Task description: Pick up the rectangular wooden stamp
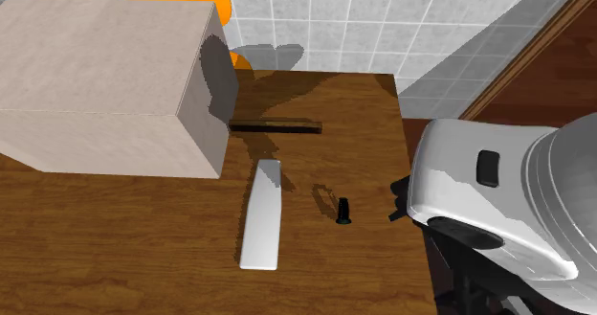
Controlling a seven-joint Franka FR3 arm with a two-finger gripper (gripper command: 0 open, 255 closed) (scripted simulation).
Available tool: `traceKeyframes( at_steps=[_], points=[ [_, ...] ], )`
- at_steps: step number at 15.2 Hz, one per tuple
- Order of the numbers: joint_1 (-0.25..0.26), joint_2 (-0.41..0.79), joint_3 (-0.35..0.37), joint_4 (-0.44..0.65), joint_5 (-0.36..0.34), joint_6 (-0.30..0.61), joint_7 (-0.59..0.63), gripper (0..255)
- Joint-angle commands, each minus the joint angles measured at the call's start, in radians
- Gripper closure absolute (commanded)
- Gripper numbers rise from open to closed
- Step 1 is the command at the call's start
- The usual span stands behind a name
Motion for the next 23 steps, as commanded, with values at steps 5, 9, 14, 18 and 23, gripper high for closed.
traceKeyframes(
  at_steps=[5,9,14,18,23],
  points=[
    [-0.043,0.084,-0.06,0.008,-0.031,0.075,-0.025,0],
    [-0.082,0.178,-0.12,0.031,-0.053,0.146,-0.049,0],
    [-0.124,0.306,-0.194,0.078,-0.066,0.227,-0.081,0],
    [-0.153,0.417,-0.253,0.131,-0.061,0.283,-0.11,0],
    [-0.187,0.563,-0.323,0.215,-0.031,0.339,-0.154,0]
  ],
)
